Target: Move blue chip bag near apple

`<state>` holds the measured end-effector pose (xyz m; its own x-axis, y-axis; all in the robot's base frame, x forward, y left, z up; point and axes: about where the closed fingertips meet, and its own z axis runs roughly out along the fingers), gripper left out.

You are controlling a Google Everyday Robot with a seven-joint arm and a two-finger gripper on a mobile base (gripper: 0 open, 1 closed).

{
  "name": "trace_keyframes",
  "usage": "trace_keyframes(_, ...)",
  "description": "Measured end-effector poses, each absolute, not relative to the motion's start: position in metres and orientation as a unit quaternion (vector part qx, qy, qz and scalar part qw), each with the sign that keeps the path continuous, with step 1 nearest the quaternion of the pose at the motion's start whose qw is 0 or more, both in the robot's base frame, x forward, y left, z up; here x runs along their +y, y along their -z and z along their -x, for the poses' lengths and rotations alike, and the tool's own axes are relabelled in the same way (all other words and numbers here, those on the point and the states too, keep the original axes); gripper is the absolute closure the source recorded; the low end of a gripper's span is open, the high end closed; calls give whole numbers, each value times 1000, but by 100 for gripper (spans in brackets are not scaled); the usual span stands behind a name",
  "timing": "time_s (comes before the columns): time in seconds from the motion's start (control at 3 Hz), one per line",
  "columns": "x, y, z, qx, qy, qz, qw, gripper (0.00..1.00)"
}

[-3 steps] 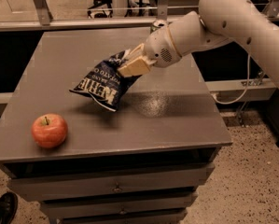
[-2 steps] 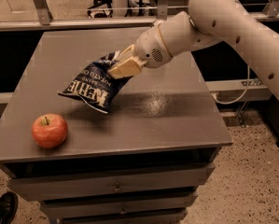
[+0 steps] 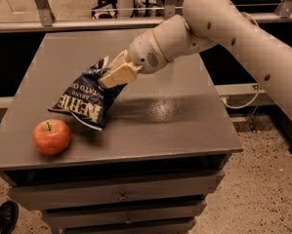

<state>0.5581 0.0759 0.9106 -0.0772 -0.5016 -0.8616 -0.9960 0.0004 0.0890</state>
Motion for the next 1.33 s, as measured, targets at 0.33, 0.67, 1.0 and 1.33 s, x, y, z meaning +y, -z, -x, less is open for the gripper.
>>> trace_keyframes(0.33,81,-909,-555,625,-386,598,320,11)
trace_keyframes(0.67,79,-907,-555,630,-385,595,318,0)
trace_keyframes(1.0,51,-900,-559,656,-358,578,329,0)
trace_keyframes(1.33,-16,-879,-565,699,-315,529,363,0)
